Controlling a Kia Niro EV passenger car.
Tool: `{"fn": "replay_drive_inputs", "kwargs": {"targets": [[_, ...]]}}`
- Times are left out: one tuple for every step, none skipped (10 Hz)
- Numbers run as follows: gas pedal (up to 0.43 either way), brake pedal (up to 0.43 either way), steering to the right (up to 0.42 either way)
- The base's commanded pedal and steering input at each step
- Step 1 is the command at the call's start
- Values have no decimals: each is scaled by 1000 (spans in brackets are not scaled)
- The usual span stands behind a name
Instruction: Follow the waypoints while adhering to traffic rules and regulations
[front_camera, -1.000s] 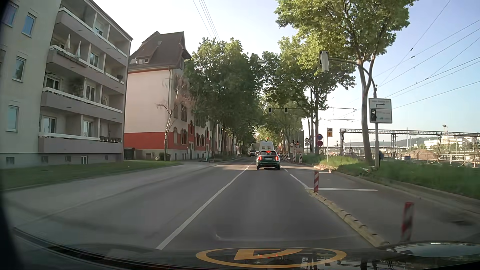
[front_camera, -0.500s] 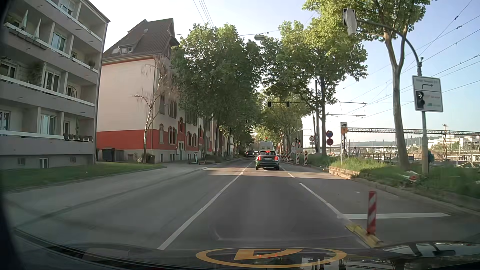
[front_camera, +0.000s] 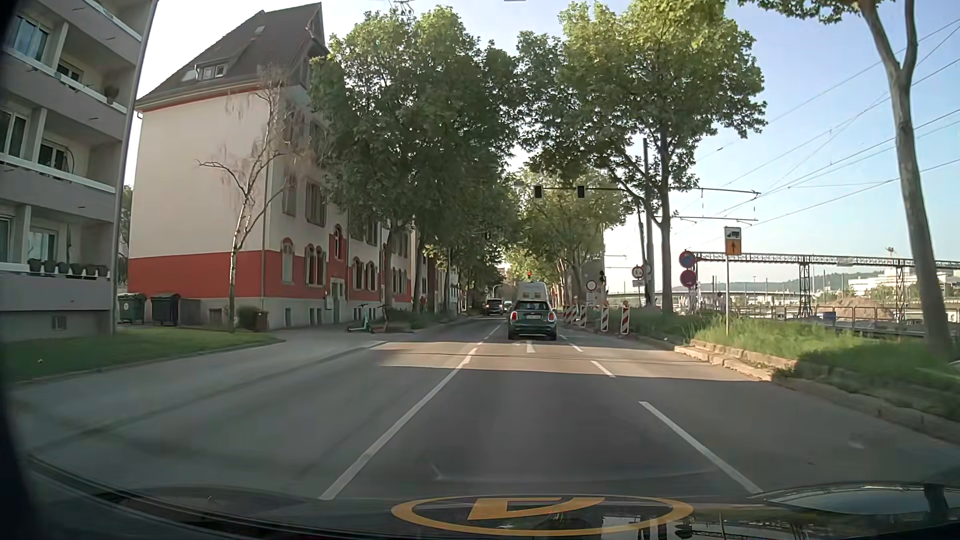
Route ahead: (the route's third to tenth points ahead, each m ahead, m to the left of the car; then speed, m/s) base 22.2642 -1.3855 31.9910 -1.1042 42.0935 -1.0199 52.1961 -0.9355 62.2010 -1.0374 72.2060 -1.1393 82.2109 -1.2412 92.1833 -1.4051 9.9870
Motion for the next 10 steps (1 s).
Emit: {"fn": "replay_drive_inputs", "kwargs": {"targets": [[79,0,6],[67,0,5],[59,0,6],[59,0,6],[47,0,6],[47,0,6],[47,0,6],[47,0,6],[59,0,5],[67,0,5]]}}
